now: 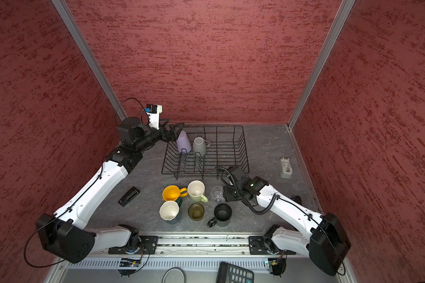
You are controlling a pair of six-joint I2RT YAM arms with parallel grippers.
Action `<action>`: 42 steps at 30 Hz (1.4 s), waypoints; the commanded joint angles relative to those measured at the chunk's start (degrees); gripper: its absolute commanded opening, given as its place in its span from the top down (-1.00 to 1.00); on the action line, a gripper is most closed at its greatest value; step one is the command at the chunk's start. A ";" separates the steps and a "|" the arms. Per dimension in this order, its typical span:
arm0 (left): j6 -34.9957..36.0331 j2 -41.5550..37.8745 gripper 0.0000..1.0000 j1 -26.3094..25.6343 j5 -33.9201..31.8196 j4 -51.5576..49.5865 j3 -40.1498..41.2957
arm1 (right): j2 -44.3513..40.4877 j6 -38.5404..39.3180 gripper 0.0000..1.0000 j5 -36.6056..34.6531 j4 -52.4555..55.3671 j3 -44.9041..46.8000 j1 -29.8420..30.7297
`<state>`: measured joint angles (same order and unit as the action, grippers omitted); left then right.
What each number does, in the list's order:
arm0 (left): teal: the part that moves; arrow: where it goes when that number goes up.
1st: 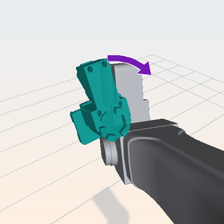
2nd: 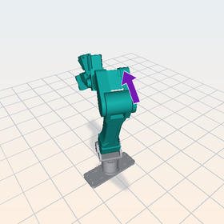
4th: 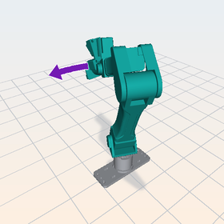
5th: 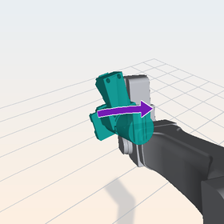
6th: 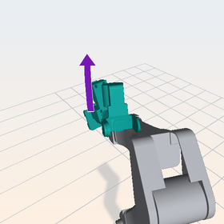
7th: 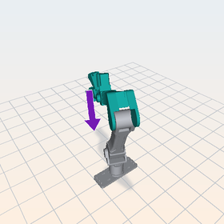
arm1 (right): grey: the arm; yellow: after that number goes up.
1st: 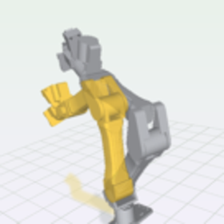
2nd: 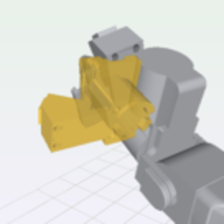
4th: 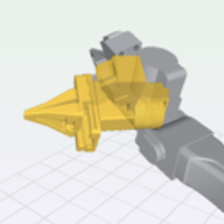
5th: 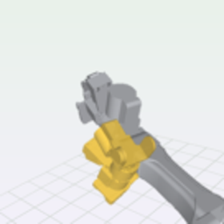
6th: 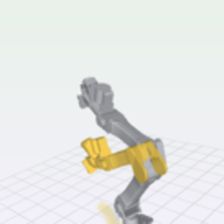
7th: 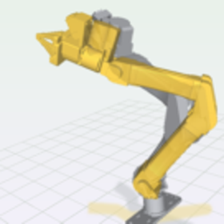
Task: Load cups into a dish rack
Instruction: Pick up the cup from the center of the table.
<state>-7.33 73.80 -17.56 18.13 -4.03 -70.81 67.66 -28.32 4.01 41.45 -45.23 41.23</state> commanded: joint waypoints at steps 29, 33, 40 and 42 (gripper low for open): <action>-0.84 -4.19 -1.00 3.32 0.26 1.26 2.76 | 8.43 0.74 0.73 -8.04 -2.70 -5.20 5.34; -1.00 -4.36 -0.99 3.48 0.25 1.23 2.96 | 9.30 1.38 0.85 -7.92 -2.42 -5.79 5.39; -1.26 -5.48 -0.99 3.84 0.25 2.54 4.33 | 9.53 1.60 1.00 -8.38 -0.85 -7.64 5.42; -1.84 -5.60 -1.00 3.97 -0.11 3.10 4.60 | 8.94 1.85 1.00 -8.88 0.46 -8.72 5.40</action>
<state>-8.32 69.41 -14.13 18.09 -2.81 -66.85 77.10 -26.61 -2.74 40.45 -50.78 46.28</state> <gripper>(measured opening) 0.996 0.084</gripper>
